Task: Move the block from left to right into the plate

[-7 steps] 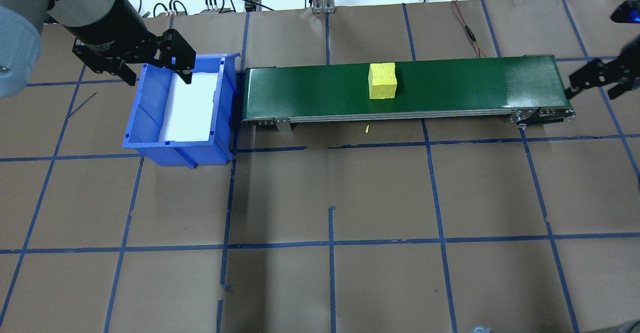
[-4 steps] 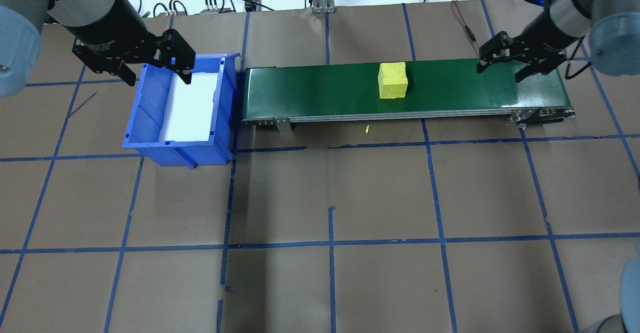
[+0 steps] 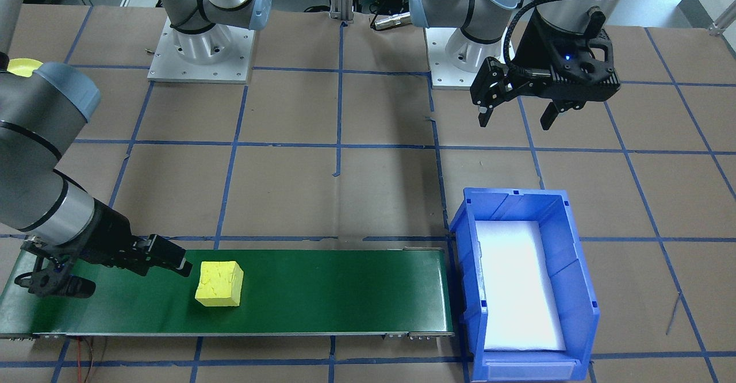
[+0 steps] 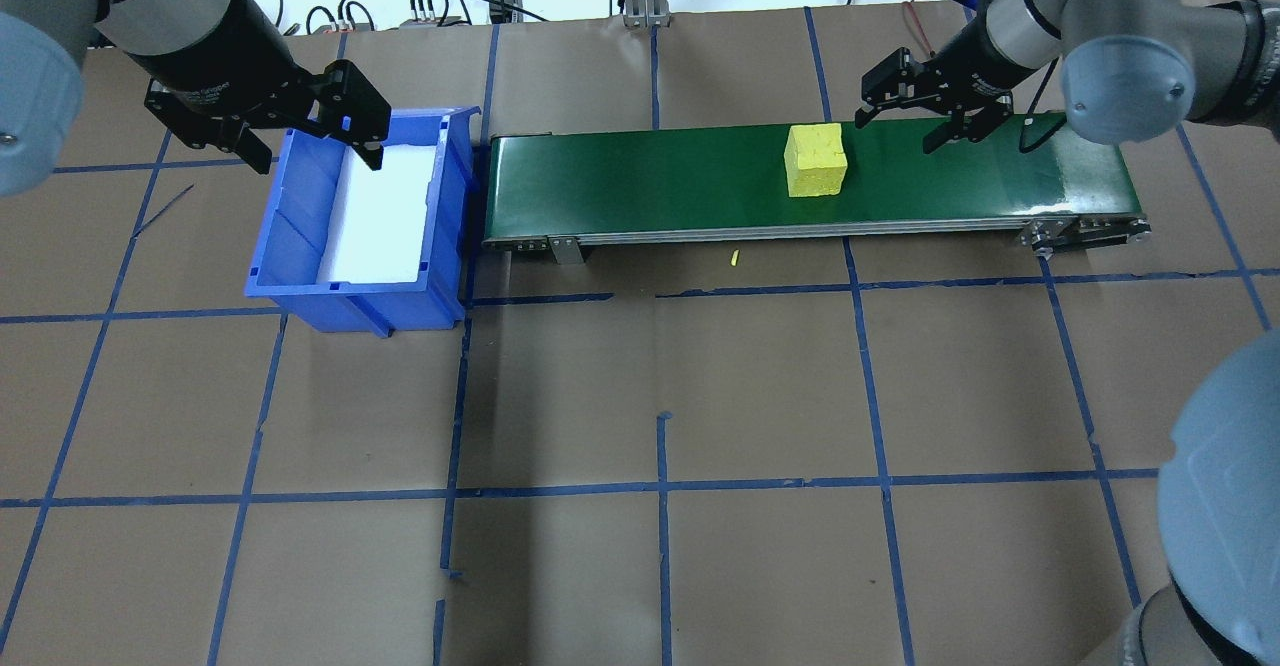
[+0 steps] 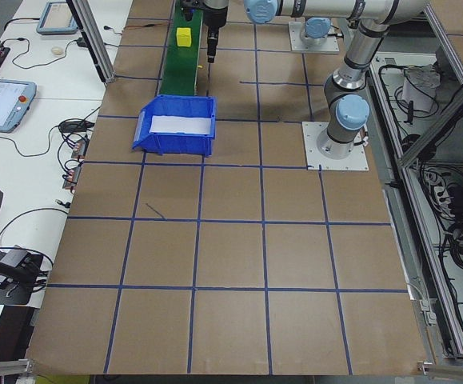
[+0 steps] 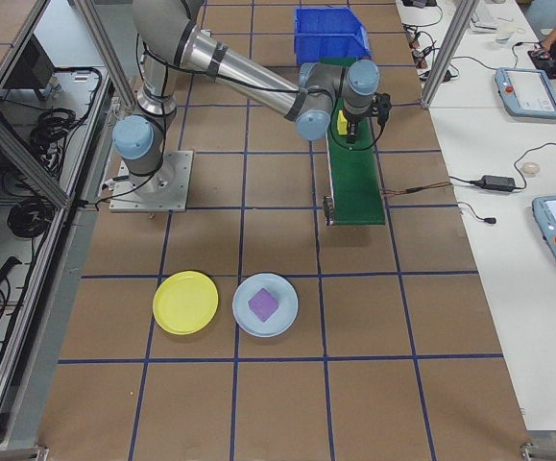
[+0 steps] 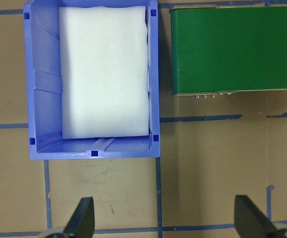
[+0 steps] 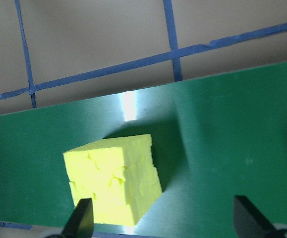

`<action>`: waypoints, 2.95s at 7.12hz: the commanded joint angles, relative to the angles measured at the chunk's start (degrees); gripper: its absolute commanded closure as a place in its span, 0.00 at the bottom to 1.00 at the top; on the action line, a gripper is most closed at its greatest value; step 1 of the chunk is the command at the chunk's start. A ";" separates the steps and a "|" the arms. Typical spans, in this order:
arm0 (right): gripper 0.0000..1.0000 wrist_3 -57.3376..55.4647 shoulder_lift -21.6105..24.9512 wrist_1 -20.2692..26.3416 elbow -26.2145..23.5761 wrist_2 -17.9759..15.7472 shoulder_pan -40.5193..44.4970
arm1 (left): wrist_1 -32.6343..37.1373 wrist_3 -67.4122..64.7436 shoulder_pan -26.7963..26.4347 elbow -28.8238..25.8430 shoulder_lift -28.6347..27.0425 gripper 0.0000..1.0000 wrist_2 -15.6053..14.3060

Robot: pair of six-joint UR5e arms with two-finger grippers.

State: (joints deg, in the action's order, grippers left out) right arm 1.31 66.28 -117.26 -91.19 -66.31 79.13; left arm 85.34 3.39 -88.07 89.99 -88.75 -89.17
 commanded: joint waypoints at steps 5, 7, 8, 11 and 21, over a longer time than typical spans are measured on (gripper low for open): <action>0.34 1.04 -5.10 -6.57 -0.48 -4.06 2.26 | -0.09 0.39 0.00 0.10 0.16 0.00 -0.22; 0.69 12.07 -2.49 -6.84 -0.22 -15.18 2.08 | -0.09 0.39 0.00 0.10 0.16 0.00 -0.22; 0.68 20.05 1.97 -5.36 -2.31 -23.26 1.56 | -0.09 0.39 0.00 0.10 0.16 0.00 -0.22; 0.71 38.16 16.23 4.38 -10.23 -31.68 -15.78 | -0.09 0.39 0.00 0.10 0.16 0.00 -0.22; 0.77 76.52 15.91 2.48 -25.01 -27.48 -68.37 | 0.00 0.30 0.27 0.10 0.16 0.00 -0.04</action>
State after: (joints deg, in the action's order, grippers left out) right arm 73.70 82.69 -114.56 -115.56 -94.24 14.61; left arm 85.33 3.69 -87.87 90.12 -88.59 -89.24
